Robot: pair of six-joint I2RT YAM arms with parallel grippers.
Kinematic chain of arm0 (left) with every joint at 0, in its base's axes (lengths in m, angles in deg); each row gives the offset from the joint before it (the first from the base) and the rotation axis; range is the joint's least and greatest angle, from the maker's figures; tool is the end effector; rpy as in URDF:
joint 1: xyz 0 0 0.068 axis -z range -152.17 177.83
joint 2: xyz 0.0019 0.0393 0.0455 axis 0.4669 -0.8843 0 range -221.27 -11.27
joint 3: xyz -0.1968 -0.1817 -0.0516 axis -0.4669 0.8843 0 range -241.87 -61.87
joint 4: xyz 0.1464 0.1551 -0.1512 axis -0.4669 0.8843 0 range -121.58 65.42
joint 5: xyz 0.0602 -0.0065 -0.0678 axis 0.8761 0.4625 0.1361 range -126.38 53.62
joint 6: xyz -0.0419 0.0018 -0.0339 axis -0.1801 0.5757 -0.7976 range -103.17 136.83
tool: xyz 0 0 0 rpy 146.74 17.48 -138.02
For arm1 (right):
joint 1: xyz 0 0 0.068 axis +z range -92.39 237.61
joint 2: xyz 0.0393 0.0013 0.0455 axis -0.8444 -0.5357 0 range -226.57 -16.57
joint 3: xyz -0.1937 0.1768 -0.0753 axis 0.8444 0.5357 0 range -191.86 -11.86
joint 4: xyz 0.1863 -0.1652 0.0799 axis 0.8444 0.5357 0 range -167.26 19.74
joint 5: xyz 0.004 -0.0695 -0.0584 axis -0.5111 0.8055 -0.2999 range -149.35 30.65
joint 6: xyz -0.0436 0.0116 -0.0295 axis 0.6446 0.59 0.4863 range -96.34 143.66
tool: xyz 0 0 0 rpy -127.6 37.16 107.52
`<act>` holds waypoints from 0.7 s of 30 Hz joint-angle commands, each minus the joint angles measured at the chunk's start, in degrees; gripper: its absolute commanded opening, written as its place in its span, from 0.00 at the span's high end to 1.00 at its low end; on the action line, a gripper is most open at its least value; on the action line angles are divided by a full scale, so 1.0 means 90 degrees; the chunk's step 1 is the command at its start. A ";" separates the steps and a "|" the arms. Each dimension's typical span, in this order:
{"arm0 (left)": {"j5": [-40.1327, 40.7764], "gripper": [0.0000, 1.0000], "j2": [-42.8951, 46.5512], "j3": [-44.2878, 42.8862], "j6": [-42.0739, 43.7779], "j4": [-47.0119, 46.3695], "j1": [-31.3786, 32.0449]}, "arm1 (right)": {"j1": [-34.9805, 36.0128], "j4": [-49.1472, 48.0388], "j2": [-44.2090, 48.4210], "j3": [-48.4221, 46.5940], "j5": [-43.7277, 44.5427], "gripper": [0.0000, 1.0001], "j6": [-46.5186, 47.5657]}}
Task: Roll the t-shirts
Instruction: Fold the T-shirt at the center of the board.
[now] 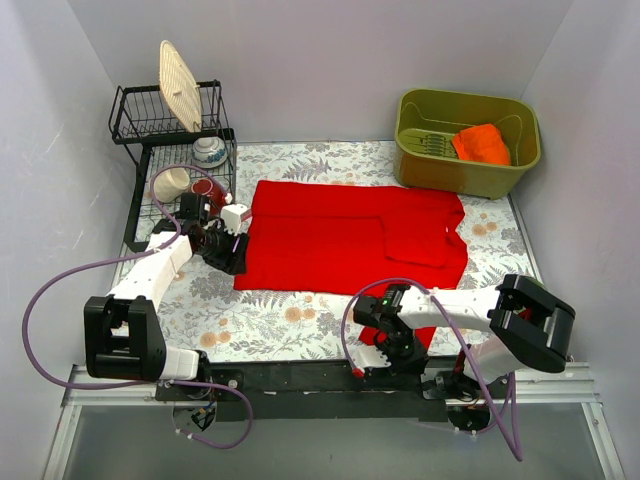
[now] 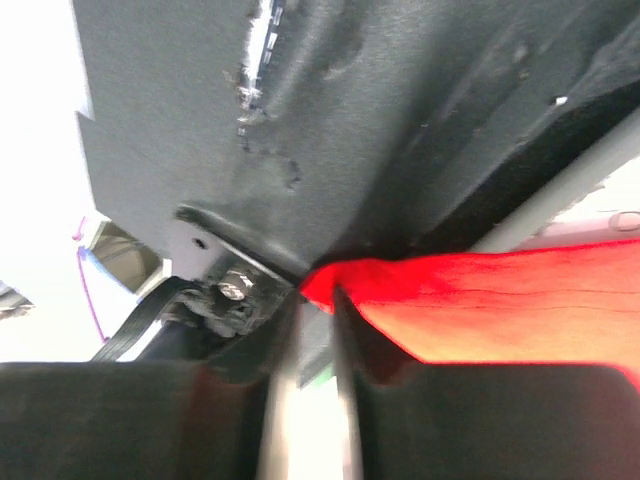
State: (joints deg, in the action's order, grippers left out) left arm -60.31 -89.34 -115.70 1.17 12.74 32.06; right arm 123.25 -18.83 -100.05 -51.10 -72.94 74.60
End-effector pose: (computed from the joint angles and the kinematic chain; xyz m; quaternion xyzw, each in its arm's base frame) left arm 0.2507 -0.0330 0.2267 -0.0574 0.9603 -0.2320 0.1440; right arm 0.0681 0.1707 0.1419 0.8328 -0.5298 -0.1026 0.1237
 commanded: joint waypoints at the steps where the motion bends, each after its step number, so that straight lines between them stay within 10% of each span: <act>1: 0.0050 0.49 0.0226 0.0014 -0.0018 -0.0090 -0.0030 | 0.0040 -0.0760 -0.0080 0.0054 0.0054 0.82 -0.0123; 21: 0.0705 0.48 0.0656 0.0365 -0.0182 0.0339 -0.0342 | -0.0692 -0.0487 0.0418 -0.0736 0.0455 0.99 -0.0533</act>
State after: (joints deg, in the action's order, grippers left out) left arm -56.48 -87.08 -113.66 1.15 13.94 30.70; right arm 119.21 -21.62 -98.67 -52.70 -70.67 70.09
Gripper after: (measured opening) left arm 0.513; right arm 0.022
